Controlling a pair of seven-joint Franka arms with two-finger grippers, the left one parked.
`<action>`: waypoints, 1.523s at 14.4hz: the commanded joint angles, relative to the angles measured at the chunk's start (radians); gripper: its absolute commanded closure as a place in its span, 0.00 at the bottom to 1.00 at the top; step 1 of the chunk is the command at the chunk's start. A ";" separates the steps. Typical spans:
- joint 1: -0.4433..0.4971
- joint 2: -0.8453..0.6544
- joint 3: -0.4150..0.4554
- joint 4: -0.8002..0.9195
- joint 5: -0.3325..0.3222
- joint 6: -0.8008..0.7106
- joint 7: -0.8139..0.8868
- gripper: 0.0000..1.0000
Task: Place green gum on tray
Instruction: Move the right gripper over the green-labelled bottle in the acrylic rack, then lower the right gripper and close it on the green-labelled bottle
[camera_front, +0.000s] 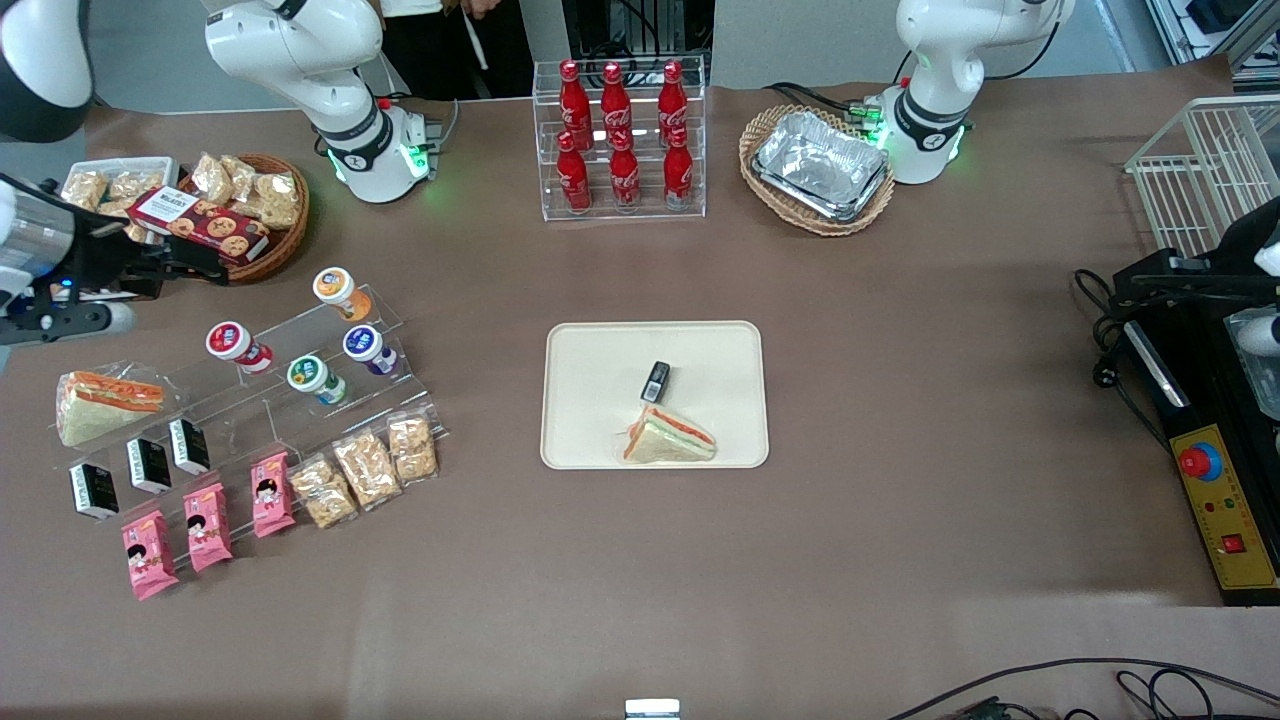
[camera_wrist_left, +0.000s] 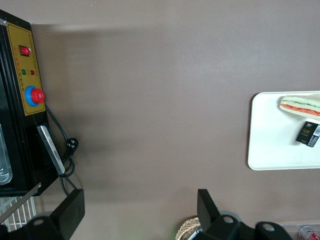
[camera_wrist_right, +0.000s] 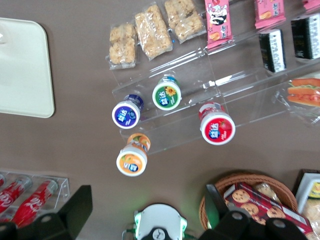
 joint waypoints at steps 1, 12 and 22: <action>0.017 -0.098 0.007 -0.239 -0.003 0.186 0.001 0.00; 0.022 0.000 0.010 -0.474 -0.005 0.564 -0.053 0.00; 0.023 0.137 0.007 -0.487 -0.003 0.708 -0.117 0.00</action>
